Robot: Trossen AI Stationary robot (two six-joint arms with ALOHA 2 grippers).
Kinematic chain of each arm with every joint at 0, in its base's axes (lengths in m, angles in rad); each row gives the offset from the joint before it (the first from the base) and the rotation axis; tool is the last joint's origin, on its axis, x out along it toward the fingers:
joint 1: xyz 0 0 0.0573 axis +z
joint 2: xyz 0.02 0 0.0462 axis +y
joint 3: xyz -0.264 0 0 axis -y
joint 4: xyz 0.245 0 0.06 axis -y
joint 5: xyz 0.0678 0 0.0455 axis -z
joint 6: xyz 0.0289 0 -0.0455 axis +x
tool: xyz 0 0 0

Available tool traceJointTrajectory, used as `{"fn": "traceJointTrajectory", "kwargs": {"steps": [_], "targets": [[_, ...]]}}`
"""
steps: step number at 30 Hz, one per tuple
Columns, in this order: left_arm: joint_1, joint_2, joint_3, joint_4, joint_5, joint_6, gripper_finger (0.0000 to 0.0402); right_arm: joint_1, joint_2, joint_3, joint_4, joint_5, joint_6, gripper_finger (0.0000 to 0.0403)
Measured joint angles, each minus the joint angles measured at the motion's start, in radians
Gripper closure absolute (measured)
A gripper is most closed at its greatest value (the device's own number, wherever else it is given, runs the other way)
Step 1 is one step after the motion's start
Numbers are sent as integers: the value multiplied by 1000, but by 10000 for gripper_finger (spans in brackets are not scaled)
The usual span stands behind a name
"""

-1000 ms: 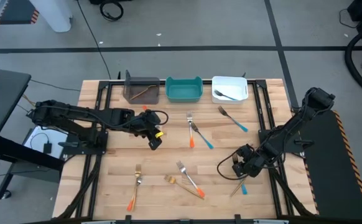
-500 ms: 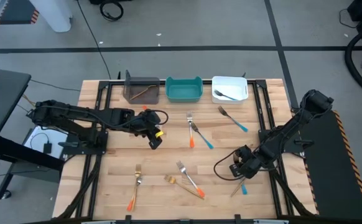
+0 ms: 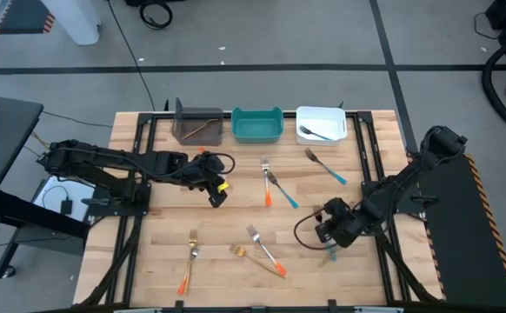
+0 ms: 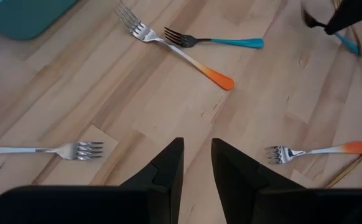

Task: Sort silverware by color (type)
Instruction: Put the blue fork into the white bin

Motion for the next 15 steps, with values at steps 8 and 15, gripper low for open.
{"fn": "traceJointTrajectory", "kwargs": {"steps": [8,15], "targets": [[30,0,0,51,-3,82,311,-8,-2,67,-83,384,-159,395],[63,0,0,86,-3,182,311,-94,-5,68,-139,594,-161,395]]}}
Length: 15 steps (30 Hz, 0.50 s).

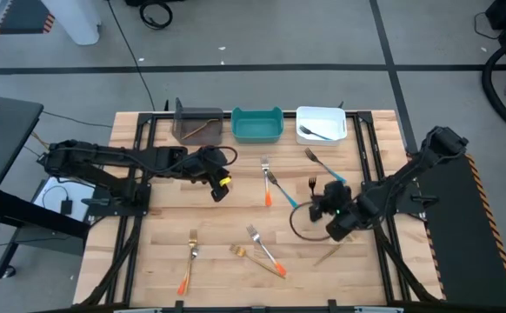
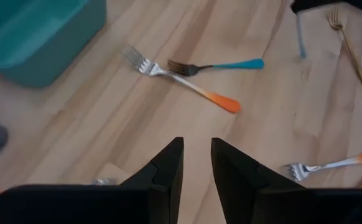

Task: Sort silverware by color (type)
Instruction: Put the blue fork into the white bin

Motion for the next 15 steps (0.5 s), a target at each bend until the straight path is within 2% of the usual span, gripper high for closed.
{"fn": "traceJointTrajectory", "kwargs": {"steps": [5,7,9,12,15], "targets": [[59,0,0,49,-1,104,311,-129,-1,43,0,356,-83,395],[93,0,0,75,-1,129,311,-196,-3,74,1,492,-184,395],[133,0,0,113,-10,159,311,-274,-7,106,1,572,-309,395],[199,0,0,168,-53,217,311,-414,-9,152,2,568,-502,395],[272,0,0,224,-97,263,311,-579,-10,182,4,454,-694,395]]}}
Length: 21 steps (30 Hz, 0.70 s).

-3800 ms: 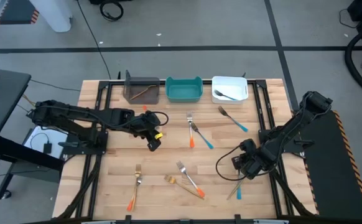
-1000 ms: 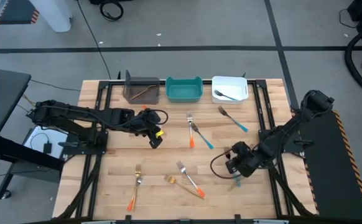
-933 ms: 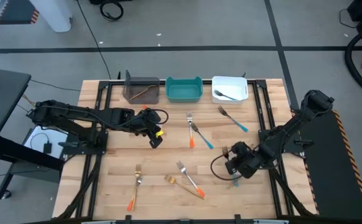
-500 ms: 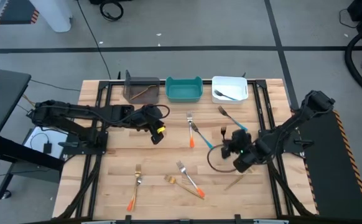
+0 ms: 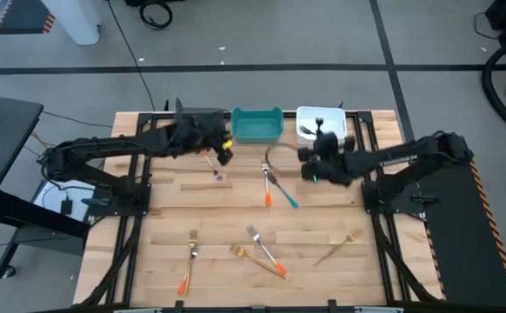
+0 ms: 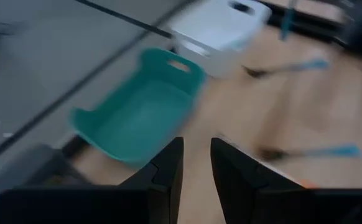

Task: Sort silverware by color (type)
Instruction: Put the blue fork into the white bin

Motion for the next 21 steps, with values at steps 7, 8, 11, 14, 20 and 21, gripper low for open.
{"fn": "traceJointTrajectory", "kwargs": {"steps": [7,8,11,14,20,21], "targets": [[194,0,0,45,-4,31,311,-360,0,40,115,-371,-613,394],[222,0,0,46,-4,34,311,-399,0,41,171,-440,-750,394],[301,0,0,47,-4,68,311,-506,0,41,346,-644,-1072,394],[366,0,0,52,-4,99,311,-603,0,43,483,-770,-1229,393],[442,0,0,93,5,101,311,-756,0,43,383,-1006,-1408,393],[450,0,0,98,6,100,311,-774,2,43,355,-1043,-1416,393]]}}
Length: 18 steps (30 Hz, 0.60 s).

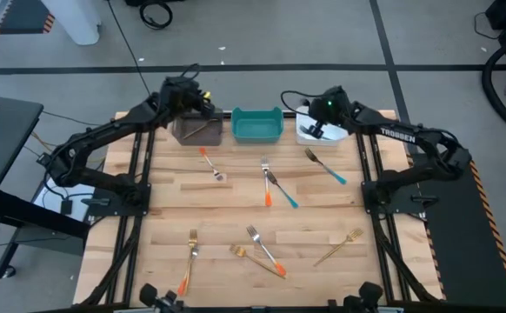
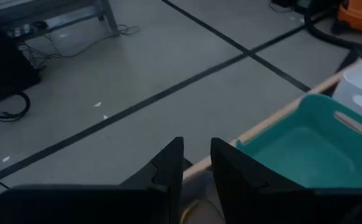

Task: Sort silverware by color (type)
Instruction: Put the blue fork into the white bin

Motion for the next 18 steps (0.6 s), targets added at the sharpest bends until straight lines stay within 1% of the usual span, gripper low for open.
{"fn": "traceJointTrajectory", "kwargs": {"steps": [1,5,13,18], "targets": [[7,0,0,3,0,0,311,-16,2,0,-24,-29,-2,393],[28,0,0,10,1,0,311,-65,8,0,-94,-71,-10,392],[45,0,0,9,1,0,311,-124,8,-1,-216,-181,-19,391],[44,0,0,9,2,0,311,-135,8,-1,-235,-196,-18,374]]}}
